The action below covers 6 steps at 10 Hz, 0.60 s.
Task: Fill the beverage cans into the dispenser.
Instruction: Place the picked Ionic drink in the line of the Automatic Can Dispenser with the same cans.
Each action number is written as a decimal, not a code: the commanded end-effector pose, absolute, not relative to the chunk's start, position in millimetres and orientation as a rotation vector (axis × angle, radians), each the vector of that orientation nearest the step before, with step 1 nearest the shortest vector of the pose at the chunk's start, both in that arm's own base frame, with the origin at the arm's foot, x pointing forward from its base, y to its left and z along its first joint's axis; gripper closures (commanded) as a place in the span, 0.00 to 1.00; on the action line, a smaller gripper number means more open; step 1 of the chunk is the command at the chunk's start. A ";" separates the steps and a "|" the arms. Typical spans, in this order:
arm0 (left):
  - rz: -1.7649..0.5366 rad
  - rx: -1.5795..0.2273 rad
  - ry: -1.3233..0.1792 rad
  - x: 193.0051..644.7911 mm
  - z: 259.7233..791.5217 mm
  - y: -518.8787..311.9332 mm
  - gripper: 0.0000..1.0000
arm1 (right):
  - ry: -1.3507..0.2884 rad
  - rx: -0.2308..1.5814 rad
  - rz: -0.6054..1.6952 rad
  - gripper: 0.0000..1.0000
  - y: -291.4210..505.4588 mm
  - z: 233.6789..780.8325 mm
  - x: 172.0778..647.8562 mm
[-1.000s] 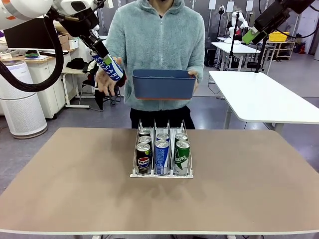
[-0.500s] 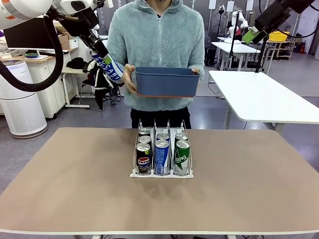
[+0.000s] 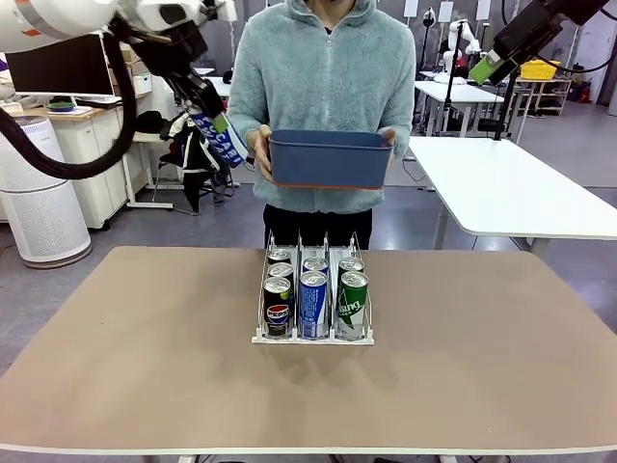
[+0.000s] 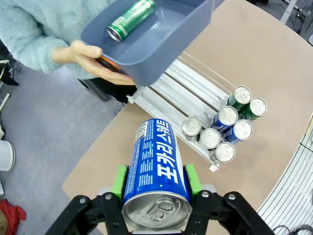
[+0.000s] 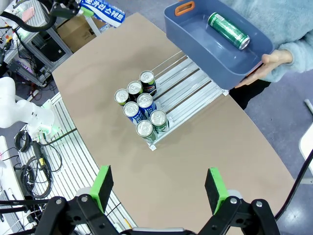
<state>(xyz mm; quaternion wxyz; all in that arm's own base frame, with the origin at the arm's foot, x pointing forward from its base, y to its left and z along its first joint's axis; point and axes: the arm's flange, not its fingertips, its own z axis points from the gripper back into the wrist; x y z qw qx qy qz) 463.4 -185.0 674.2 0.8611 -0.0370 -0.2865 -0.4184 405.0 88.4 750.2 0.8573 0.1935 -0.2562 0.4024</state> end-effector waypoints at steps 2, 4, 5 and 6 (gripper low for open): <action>-0.892 -0.054 -0.505 425.8 671.7 -192.6 0.43 | -0.534 0.410 0.847 0.00 87.8 748.7 404.8; -0.974 -0.048 -0.437 425.3 656.5 -189.8 0.43 | -0.534 0.410 0.847 0.00 87.8 748.7 404.8; -0.983 -0.067 -0.355 394.6 655.9 -200.5 0.43 | -0.534 0.410 0.847 0.00 87.8 748.7 404.8; -0.970 -0.060 -0.365 407.3 637.2 -221.9 0.43 | -0.534 0.410 0.847 0.00 87.8 748.7 404.8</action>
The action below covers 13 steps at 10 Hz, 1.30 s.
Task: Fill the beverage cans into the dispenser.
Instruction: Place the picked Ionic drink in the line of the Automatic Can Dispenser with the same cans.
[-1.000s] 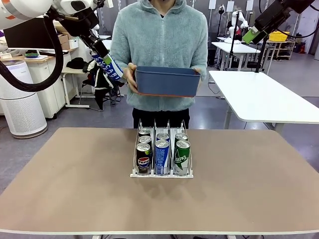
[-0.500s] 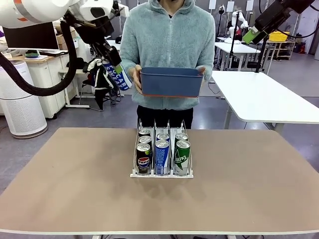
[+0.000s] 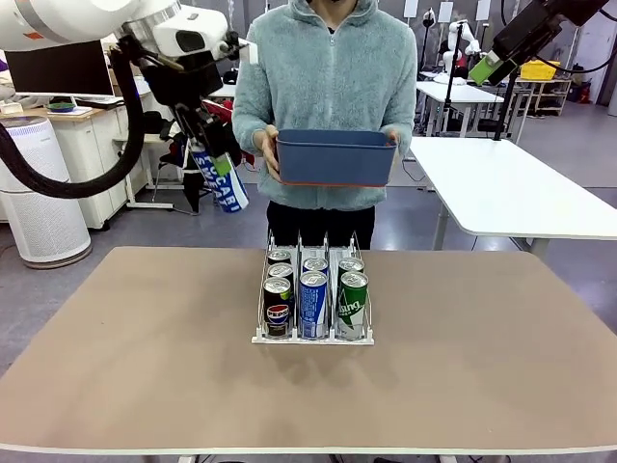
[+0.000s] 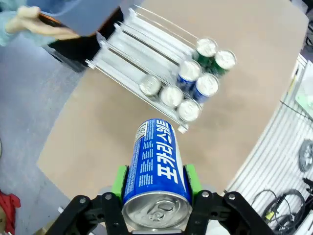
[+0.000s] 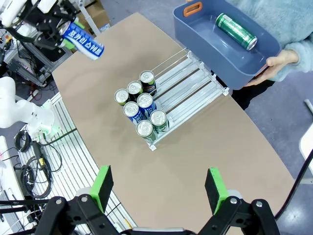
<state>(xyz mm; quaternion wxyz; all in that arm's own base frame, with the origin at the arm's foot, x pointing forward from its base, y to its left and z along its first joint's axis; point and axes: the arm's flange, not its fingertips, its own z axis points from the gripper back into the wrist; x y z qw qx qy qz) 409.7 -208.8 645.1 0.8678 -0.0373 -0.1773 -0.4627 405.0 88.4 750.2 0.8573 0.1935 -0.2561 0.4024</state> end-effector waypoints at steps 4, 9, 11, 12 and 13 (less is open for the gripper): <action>-1.049 0.004 -0.362 402.0 631.7 -209.9 0.43 | -0.534 0.410 0.847 0.00 87.8 748.7 404.8; -1.043 -0.062 -0.277 393.0 616.5 -225.9 0.43 | -0.534 0.410 0.847 0.00 87.8 748.7 404.8; -0.922 0.101 -0.260 389.9 597.4 -246.9 0.43 | -0.534 0.410 0.847 0.00 87.8 748.7 404.8; -0.906 0.137 -0.293 374.4 588.6 -266.5 0.43 | -0.534 0.410 0.847 0.00 87.8 748.7 404.8; -0.918 0.182 -0.325 364.6 580.0 -280.8 0.43 | -0.534 0.410 0.847 0.00 87.8 748.7 404.8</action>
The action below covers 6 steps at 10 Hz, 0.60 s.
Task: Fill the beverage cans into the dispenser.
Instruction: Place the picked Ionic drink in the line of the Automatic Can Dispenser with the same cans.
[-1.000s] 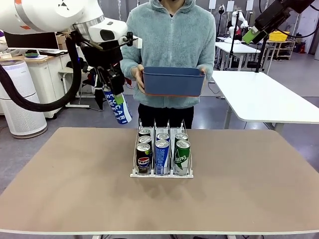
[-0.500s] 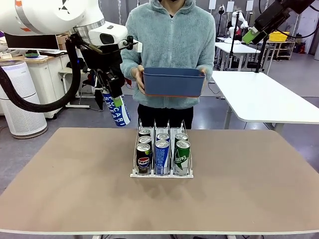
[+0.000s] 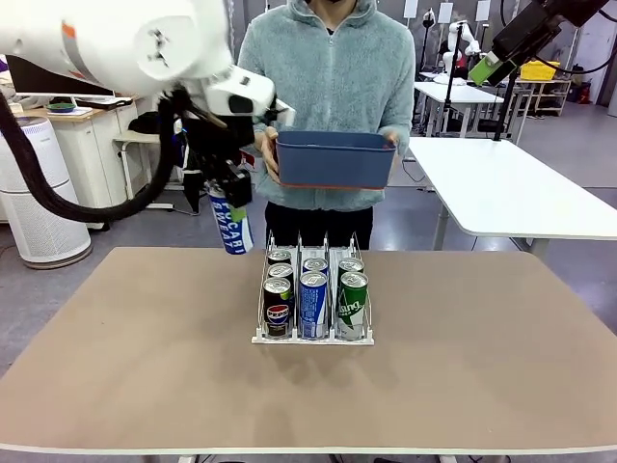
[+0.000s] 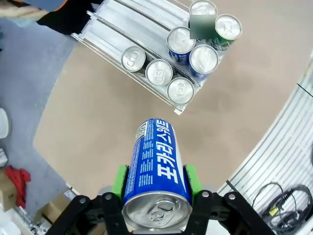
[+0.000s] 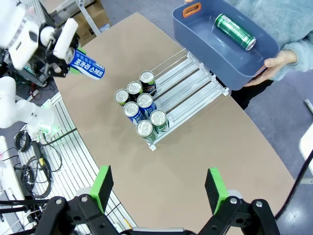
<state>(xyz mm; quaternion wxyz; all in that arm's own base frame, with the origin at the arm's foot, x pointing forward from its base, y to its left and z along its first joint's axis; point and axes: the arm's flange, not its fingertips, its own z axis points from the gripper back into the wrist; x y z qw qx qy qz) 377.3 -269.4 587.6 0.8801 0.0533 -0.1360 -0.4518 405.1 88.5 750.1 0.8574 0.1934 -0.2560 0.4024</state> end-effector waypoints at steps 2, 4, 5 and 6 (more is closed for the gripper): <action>-0.918 0.227 -0.408 340.1 572.5 -301.7 0.43 | -0.534 0.410 0.847 0.00 87.8 748.7 404.8; -0.950 0.182 -0.412 323.3 561.8 -321.3 0.43 | -0.534 0.410 0.847 0.00 87.8 748.7 404.8; -0.975 0.128 -0.413 314.9 557.1 -326.8 0.43 | -0.534 0.410 0.847 0.00 87.8 748.7 404.8; -0.988 0.072 -0.408 314.7 547.9 -339.5 0.43 | -0.534 0.410 0.847 0.00 87.8 748.7 404.8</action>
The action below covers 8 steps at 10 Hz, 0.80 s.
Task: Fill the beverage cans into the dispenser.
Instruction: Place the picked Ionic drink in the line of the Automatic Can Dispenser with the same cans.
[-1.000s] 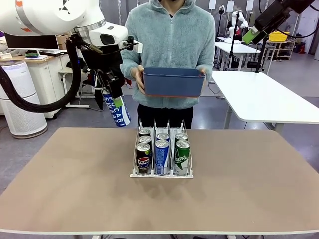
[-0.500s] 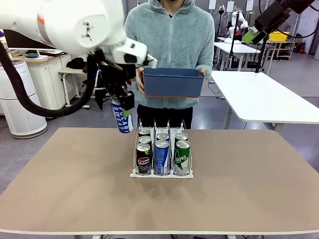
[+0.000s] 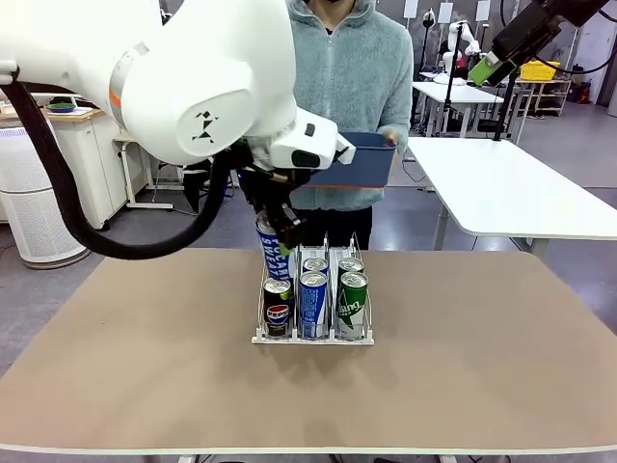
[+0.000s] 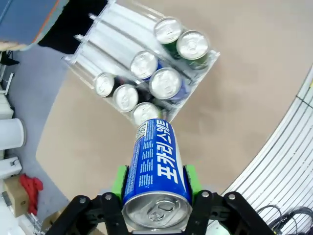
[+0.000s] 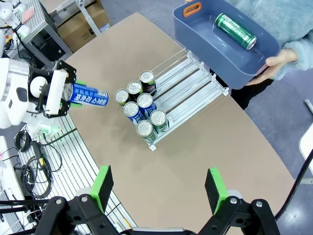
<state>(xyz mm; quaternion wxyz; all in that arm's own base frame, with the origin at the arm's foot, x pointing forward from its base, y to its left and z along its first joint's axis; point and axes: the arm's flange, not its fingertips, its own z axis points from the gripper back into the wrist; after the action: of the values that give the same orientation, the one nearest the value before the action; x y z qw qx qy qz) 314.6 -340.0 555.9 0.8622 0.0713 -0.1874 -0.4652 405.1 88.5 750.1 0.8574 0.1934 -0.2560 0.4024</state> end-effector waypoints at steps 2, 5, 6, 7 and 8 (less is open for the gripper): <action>-1.018 -0.021 -0.424 310.6 548.1 -344.0 0.43 | -0.534 0.410 0.847 0.00 87.8 748.7 404.8; -0.984 0.100 -0.400 310.8 549.9 -349.5 0.43 | -0.534 0.410 0.847 0.00 87.8 748.7 404.8; -0.984 0.100 -0.400 310.8 549.9 -349.5 0.43 | -0.534 0.410 0.847 0.00 87.8 748.7 404.8; -0.984 0.100 -0.400 310.8 549.9 -349.5 0.43 | -0.534 0.410 0.847 0.00 87.8 748.7 404.8; -0.995 0.079 -0.392 310.7 545.0 -352.6 0.43 | -0.534 0.410 0.847 0.00 87.8 748.7 404.8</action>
<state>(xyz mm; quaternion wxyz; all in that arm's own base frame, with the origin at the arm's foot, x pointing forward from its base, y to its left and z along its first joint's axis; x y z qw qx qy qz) 310.8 -352.6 544.6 0.8596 0.0392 -0.1858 -0.4745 405.1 88.5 750.1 0.8574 0.1934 -0.2560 0.4024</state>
